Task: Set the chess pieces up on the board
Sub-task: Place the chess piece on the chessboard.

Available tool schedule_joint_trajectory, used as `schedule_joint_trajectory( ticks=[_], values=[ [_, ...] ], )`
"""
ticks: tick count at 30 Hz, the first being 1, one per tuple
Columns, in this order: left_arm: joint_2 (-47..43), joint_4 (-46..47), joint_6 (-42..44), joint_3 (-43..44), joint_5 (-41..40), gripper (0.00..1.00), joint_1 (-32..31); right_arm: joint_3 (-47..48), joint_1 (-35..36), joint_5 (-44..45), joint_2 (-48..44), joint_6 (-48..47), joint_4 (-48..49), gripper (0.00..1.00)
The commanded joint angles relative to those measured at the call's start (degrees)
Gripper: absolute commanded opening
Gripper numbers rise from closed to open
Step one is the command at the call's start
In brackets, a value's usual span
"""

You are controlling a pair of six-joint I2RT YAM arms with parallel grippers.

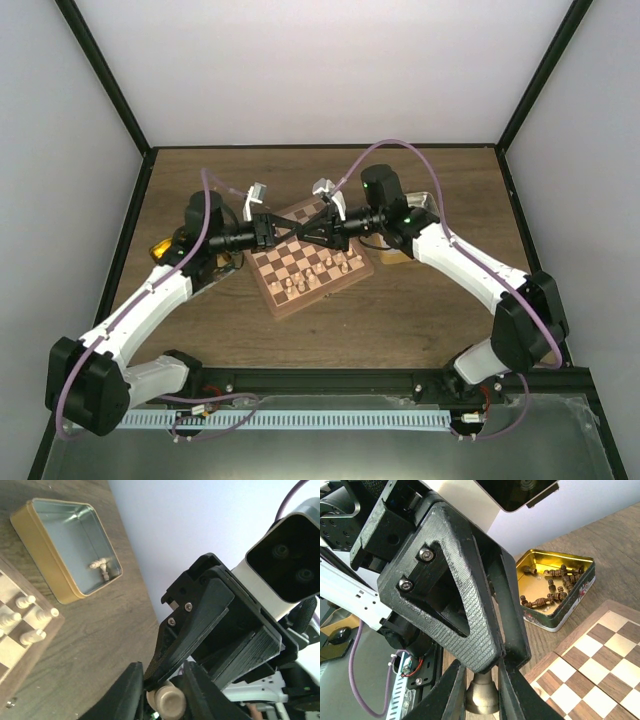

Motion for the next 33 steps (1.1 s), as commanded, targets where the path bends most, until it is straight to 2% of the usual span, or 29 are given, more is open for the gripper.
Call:
schedule_joint_trajectory(
  ticks=[1,7,10,15,18,24,29,33],
  values=[
    [0.12,-0.93,1.22,-0.08,0.74,0.2,-0.04,3.42,0.51,1.32,0.64,-0.47,-0.43,0.13],
    [-0.53,-1.12,1.42,-0.04,0.16,0.11,-0.05,2.95,0.59,3.4,0.36,0.5,-0.03,0.14],
    [-0.97,-3.87,3.55,0.85,-1.6,0.1,-0.02,2.51,0.59,4.3,0.01,1.15,0.39,0.24],
    [-2.15,-9.09,7.87,1.21,-6.88,0.09,0.0,0.48,0.59,6.08,-1.57,2.16,1.83,0.49],
    [-2.96,-16.27,14.43,2.18,-14.51,0.1,-0.05,-1.17,0.64,9.65,-2.6,2.67,1.81,0.56],
    [-6.65,-26.16,24.38,0.96,-33.41,0.07,-3.53,-4.25,-0.15,20.94,-3.72,7.55,2.32,0.57],
    [-8.3,-30.62,25.13,-1.13,-51.79,0.07,-12.31,-6.35,-2.27,26.62,-4.27,12.33,4.43,0.57],
    [-7.15,-32.99,21.25,-3.93,-63.35,0.06,-20.41,-7.35,-4.76,28.9,-4.57,15.71,5.89,0.57]
  ],
)
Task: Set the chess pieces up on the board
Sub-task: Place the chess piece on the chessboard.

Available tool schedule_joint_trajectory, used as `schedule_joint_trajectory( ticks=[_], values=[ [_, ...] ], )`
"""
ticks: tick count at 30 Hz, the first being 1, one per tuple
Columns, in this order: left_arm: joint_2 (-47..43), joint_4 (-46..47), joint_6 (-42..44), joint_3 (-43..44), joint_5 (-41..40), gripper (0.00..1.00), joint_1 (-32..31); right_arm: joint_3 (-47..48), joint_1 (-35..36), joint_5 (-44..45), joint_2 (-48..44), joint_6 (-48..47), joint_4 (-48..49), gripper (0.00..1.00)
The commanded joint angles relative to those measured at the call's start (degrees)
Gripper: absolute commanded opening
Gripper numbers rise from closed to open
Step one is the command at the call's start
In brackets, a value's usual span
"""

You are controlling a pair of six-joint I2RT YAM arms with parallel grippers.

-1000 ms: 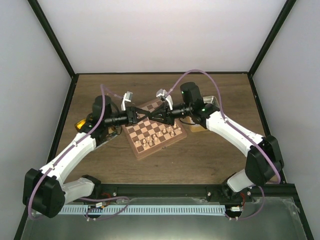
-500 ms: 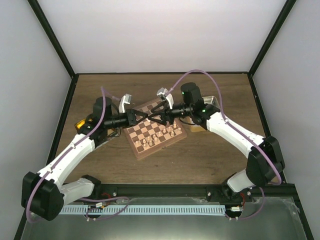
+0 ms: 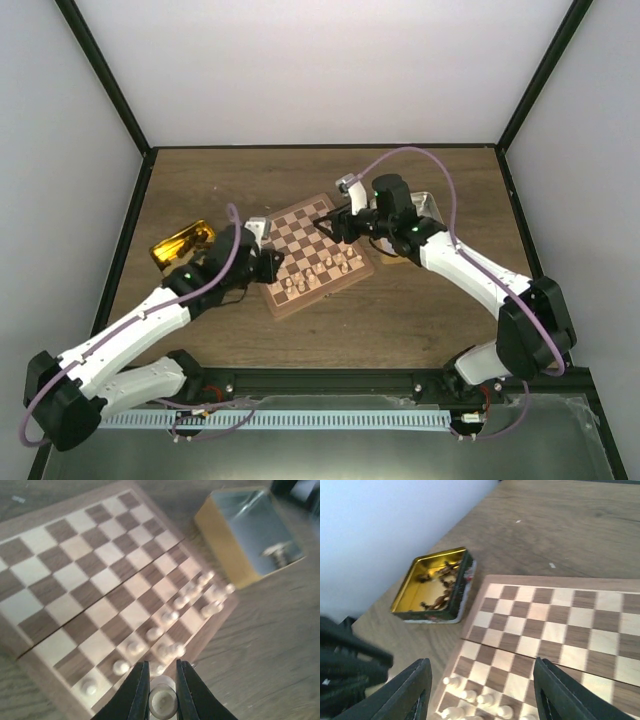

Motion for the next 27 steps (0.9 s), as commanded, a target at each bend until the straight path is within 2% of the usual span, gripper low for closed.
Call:
schedule_joint_trajectory(
  ticks=[1,9,21,27],
  values=[
    [0.77,-4.98,-2.33,-4.17,-18.36,0.06,-6.53,-0.65,-2.8,5.02,-1.94,5.12,3.11,0.57],
    [2.56,-0.23,-6.04,-10.81,-20.22,0.08,-9.35,-1.16,-5.14,5.16,-1.14,7.02,2.7,0.57],
    [5.27,13.65,-7.19,-17.33,-13.0,0.09,-9.33,-1.88,-5.81,6.07,-1.22,7.13,2.19,0.57],
    [6.92,15.94,-7.88,-19.1,-14.38,0.09,-9.39,-2.01,-5.84,6.22,-0.82,7.34,2.03,0.57]
  ],
)
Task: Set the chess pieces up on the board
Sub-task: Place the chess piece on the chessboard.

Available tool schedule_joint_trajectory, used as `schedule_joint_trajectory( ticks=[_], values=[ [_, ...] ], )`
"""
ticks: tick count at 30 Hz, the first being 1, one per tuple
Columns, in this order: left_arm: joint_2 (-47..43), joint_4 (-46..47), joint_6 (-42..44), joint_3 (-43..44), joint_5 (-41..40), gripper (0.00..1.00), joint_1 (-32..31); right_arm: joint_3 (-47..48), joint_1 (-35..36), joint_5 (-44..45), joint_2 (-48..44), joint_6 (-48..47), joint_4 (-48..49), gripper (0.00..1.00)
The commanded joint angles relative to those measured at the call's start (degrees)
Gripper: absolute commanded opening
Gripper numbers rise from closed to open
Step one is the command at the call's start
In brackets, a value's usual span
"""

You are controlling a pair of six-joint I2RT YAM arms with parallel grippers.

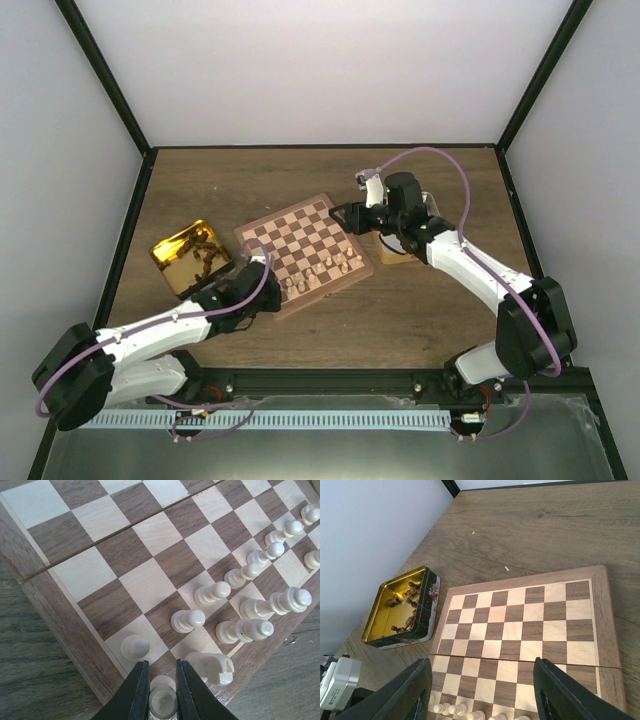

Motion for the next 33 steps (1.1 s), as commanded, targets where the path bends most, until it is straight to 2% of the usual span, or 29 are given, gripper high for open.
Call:
schedule_joint_trajectory(
  ticks=[1,13,24,33],
  values=[
    [1.69,3.9,-0.99,-0.83,-0.14,0.09,-0.33,0.16,-0.44,0.92,-0.61,0.22,-0.07,0.57],
    [2.38,4.35,-0.2,-2.08,0.19,0.14,-0.41,-0.36,-0.5,0.92,-0.39,0.64,0.43,0.57],
    [-0.34,3.12,-0.2,-1.49,1.27,0.29,-0.41,-0.36,-0.53,0.93,-0.37,0.68,0.22,0.57],
    [0.95,2.77,-0.91,-1.97,0.75,0.26,-0.38,-0.28,-0.5,0.81,-0.16,0.79,0.43,0.57]
  ],
)
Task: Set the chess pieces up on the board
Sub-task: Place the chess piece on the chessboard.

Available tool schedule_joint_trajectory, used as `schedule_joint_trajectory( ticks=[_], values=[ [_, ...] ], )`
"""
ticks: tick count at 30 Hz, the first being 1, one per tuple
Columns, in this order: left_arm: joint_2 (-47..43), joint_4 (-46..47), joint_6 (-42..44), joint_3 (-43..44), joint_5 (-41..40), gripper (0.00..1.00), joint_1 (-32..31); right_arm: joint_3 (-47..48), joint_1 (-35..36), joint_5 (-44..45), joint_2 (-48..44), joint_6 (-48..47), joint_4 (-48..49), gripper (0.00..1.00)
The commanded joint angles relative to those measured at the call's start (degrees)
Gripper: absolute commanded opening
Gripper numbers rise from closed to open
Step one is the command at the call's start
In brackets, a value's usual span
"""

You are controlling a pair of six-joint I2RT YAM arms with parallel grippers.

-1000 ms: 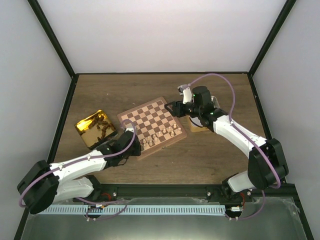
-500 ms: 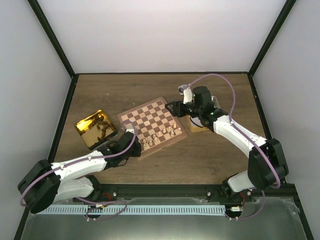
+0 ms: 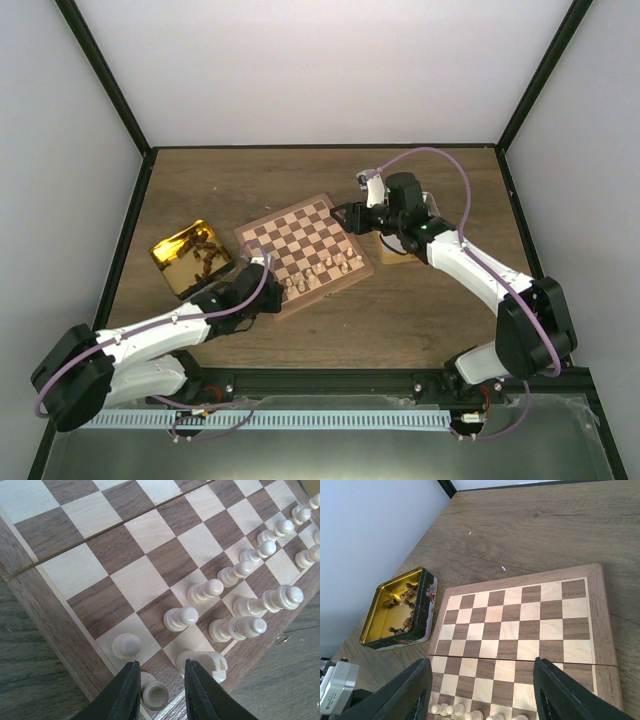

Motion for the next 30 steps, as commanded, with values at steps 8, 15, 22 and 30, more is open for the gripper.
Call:
schedule_joint_trajectory(
  ticks=[8,15,22,30],
  values=[
    [2.32,-0.01,-0.25,-0.53,1.35,0.21,-0.2,0.28,-0.21,0.67,-0.02,0.12,0.27,0.57],
    [2.17,0.59,0.07,-0.44,2.29,0.17,-0.19,0.34,-0.2,0.92,0.23,0.18,0.2,0.56],
    [2.04,-0.09,0.18,-0.3,2.73,0.18,-0.15,0.09,-0.24,1.27,-0.19,0.26,-0.05,0.56],
    [1.16,-1.02,-1.52,-0.36,2.05,0.3,-0.17,2.03,-0.61,5.17,-0.52,3.25,-2.98,0.58]
  ],
)
